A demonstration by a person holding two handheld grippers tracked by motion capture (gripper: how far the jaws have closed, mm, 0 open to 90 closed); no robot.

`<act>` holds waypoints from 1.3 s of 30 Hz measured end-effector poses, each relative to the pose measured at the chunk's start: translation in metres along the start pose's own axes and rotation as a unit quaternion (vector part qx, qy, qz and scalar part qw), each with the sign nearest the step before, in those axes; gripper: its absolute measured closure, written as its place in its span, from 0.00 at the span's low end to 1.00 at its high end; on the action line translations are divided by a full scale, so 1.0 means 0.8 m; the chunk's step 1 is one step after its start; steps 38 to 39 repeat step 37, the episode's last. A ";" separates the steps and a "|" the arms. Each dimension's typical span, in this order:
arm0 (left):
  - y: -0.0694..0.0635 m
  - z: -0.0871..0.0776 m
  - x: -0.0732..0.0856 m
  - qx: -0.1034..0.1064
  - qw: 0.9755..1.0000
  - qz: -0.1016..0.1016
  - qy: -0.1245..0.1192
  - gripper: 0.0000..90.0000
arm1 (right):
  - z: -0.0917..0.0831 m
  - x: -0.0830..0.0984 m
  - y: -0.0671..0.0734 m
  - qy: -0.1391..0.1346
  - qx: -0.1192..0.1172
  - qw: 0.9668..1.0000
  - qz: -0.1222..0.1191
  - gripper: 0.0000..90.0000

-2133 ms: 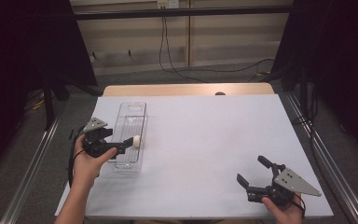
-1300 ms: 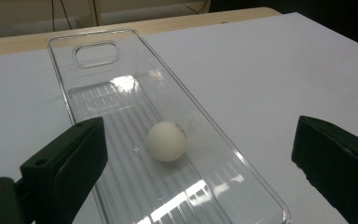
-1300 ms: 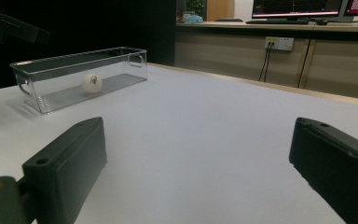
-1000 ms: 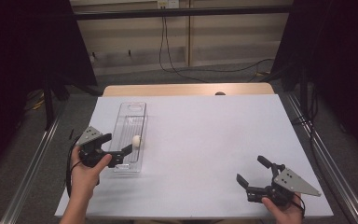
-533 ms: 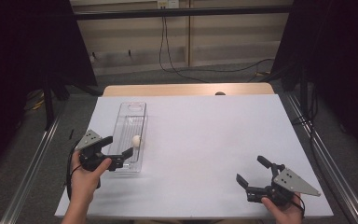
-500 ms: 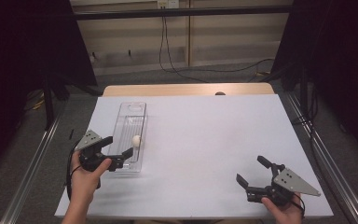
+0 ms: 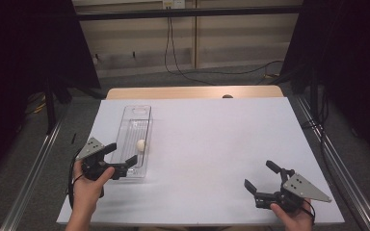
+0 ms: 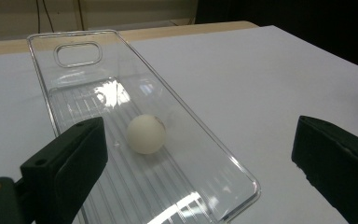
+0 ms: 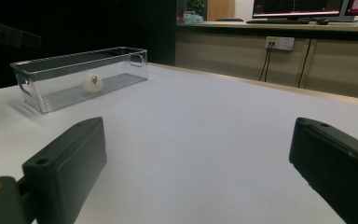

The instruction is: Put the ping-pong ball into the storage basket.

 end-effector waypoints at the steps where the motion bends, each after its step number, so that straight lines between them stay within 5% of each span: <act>1: 0.000 0.000 0.000 0.001 1.000 0.003 0.000 0.04 | 0.000 0.000 0.000 0.001 -0.002 1.000 -0.002 0.04; 39: -0.012 -0.016 0.021 -0.009 0.999 0.032 -0.030 0.04 | 0.000 0.000 0.001 0.000 -0.003 1.000 -0.003 0.04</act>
Point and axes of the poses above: each handheld gripper's, and its own axes: z roughly forward along the jaws, x roughly out of its underside, y roughly to its left, the point moved 7 cm from there along z, roughly forward along the jaws, and after that the axes turned 5 degrees about x, right-handed, at the moved point
